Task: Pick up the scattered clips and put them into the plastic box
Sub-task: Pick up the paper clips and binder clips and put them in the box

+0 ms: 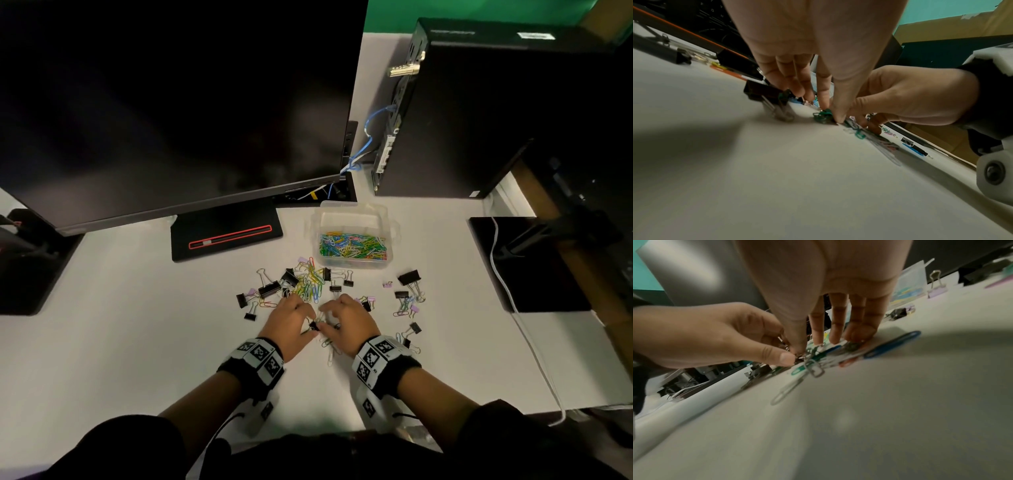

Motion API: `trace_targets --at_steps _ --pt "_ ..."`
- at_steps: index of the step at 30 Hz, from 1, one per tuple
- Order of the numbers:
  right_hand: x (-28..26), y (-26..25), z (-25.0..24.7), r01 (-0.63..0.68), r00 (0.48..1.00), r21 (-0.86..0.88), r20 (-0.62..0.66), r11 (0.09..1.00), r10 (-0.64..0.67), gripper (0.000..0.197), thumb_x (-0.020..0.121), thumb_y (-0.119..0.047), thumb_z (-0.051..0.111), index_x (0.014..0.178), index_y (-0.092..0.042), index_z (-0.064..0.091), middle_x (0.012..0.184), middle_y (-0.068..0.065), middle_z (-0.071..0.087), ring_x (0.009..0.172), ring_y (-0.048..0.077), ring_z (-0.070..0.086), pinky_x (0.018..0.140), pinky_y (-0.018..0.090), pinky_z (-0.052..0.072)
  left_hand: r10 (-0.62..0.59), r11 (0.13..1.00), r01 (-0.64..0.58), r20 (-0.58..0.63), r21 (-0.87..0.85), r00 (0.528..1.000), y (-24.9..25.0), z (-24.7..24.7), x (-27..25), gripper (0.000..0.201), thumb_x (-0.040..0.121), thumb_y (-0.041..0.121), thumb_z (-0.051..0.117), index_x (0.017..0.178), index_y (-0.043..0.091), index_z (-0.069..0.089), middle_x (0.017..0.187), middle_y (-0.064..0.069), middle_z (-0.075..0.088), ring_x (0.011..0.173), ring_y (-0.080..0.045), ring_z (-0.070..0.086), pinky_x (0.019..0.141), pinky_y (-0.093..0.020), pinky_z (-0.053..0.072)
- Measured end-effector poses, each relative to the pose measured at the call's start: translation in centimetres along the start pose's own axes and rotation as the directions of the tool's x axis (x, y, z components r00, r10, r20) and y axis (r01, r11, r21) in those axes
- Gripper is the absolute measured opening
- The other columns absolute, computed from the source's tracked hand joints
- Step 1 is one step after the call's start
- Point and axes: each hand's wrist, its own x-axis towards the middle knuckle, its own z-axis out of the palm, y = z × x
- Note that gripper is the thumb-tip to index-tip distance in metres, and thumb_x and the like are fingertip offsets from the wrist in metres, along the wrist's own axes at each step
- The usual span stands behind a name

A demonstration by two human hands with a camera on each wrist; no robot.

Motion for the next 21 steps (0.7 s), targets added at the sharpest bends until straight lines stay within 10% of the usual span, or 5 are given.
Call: trace_targets --at_steps 12,21 --pt "-0.1 0.8 -1.6 -0.028 0.999 0.137 0.044 0.99 0.022 0.018 0.077 -0.006 0.062 0.092 -0.011 0.07 0.088 0.001 0.053 0.083 0.015 0.054 0.074 0.019 0.04 -0.056 0.998 0.056 -0.022 0.016 0.998 -0.9 -1.4 0.4 0.036 0.08 0.009 0.057 0.116 0.013 0.057 0.119 -0.007 0.048 0.114 -0.025 0.045 0.098 -0.034 0.042" --pt "0.5 -0.1 -0.8 0.205 0.977 -0.063 0.08 0.977 -0.2 0.041 0.079 0.004 0.05 0.113 -0.016 0.065 0.106 0.014 0.055 0.099 0.032 0.052 0.088 0.04 0.046 0.021 0.998 -0.024 0.071 0.051 0.997 0.0 -1.1 -0.6 0.035 0.084 0.011 0.053 0.119 0.013 0.053 0.118 -0.004 0.047 0.113 -0.02 0.044 0.1 -0.026 0.038"
